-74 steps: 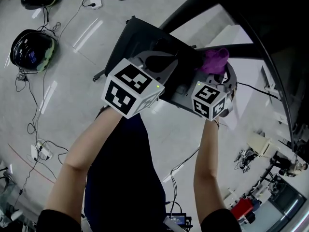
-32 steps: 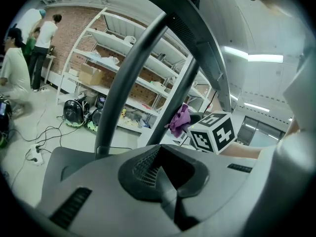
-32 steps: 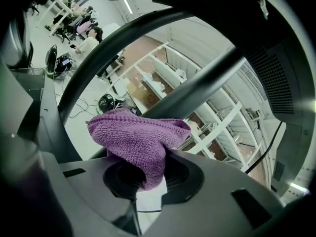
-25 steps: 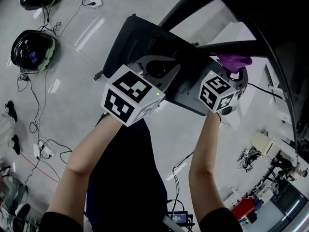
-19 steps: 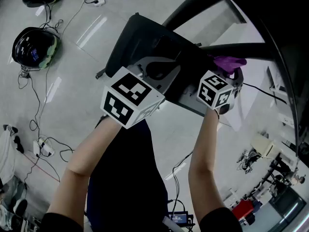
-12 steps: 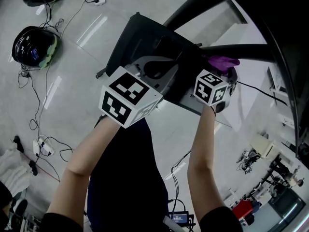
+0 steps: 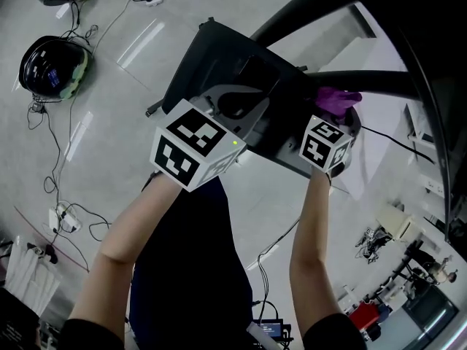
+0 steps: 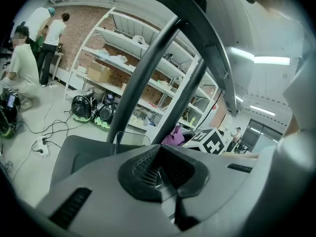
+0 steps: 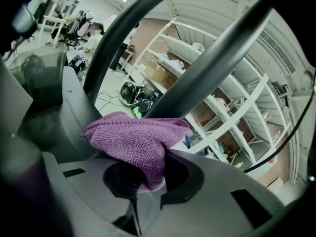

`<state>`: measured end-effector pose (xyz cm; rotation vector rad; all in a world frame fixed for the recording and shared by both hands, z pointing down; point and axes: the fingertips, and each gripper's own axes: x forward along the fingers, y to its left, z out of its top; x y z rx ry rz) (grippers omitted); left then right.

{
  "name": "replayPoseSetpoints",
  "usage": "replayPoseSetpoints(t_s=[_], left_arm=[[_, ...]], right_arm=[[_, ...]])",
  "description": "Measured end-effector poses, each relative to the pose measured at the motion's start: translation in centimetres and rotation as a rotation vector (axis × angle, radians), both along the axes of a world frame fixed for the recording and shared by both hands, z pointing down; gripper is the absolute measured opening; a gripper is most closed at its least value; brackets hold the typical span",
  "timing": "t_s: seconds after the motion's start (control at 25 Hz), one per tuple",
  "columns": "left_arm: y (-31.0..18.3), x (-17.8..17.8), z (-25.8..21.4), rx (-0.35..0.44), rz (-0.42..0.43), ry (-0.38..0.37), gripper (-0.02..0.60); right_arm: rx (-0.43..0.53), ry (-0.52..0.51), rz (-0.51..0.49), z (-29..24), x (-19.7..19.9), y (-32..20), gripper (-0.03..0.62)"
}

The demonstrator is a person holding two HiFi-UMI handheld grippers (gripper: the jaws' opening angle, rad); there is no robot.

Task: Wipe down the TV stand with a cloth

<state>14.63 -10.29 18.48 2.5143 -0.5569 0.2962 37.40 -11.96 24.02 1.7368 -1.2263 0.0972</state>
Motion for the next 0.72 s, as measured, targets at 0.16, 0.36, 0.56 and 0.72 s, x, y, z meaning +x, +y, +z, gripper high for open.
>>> replayPoseSetpoints(t_s=[0.16, 0.36, 0.56, 0.72], left_arm=[[0.0, -0.6, -0.1, -0.008, -0.006, 0.002, 0.006], [-0.4, -1.5, -0.3, -0.016, -0.015, 0.008, 0.006], [-1.4, -3.2, -0.8, -0.012, -0.041, 0.012, 0.006], [-2.5, -5.3, -1.2, -0.006, -0.087, 0.012, 0.006]], right_arm=[[-0.001, -0.081, -0.054, -1.2, -1.9, 0.6, 0.075], [0.038, -0.148, -0.174, -3.9, -6.1, -0.3, 0.075], [0.062, -0.115, -0.409, -7.4, -12.0, -2.7, 0.075], [0.085, -0.168, -0.565, -10.2, -17.3, -4.8, 0.075]])
